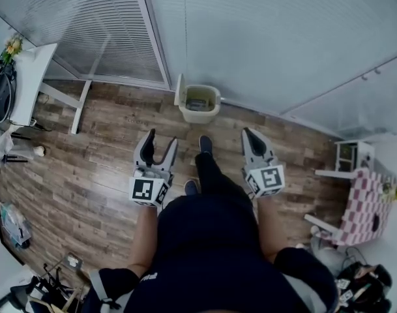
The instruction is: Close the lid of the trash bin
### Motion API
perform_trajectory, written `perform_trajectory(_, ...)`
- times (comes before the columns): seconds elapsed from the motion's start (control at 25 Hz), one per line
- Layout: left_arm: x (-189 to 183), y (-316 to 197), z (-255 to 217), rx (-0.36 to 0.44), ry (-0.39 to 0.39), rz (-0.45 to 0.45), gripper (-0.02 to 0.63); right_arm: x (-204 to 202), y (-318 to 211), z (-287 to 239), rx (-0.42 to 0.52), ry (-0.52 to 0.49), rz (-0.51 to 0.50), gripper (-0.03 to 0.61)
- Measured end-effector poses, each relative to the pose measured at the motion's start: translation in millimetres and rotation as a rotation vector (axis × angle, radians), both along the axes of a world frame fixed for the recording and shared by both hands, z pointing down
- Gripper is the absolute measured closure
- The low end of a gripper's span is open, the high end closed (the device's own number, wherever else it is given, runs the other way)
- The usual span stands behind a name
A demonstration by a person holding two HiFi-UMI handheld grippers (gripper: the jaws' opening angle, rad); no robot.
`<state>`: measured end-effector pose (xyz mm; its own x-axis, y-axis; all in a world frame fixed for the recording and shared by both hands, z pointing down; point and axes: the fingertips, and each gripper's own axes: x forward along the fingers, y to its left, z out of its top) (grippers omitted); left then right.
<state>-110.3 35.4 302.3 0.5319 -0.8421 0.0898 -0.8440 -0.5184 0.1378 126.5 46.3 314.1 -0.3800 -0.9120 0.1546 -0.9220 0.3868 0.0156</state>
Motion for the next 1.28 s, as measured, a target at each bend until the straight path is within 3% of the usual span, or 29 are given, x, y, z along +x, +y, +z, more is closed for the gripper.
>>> perform_trajectory(0.16, 12.7, -28.7, -0.8, 0.013, -0.009, 0.009, 0.343, 8.1, -28.6, -4.1, 0.030, -0.016, -0.010, 0.574)
perform_trajectory(0.56, 25.4, -92.6, 16.9, 0.019, -0.080, -0.001, 0.344, -7.7, -81.6, 10.8, -0.023, -0.048, -0.069, 0.574)
perform_trajectory(0.88, 33.3, -126.8, 73.2, -0.058, -0.097, -0.015, 0.342, -6.4, -117.4, 63.2, -0.097, -0.080, -0.070, 0.574)
perform_trajectory(1.16, 40.7, -160.9, 118.5, -0.077, -0.197, -0.003, 0.342, 12.4, -152.5, 105.2, -0.125, -0.125, -0.037, 0.574)
perform_trajectory(1.28, 38.7, -178.2, 134.1, -0.087, -0.195, -0.015, 0.342, 16.3, -167.6, 125.9, -0.111, -0.119, -0.029, 0.574)
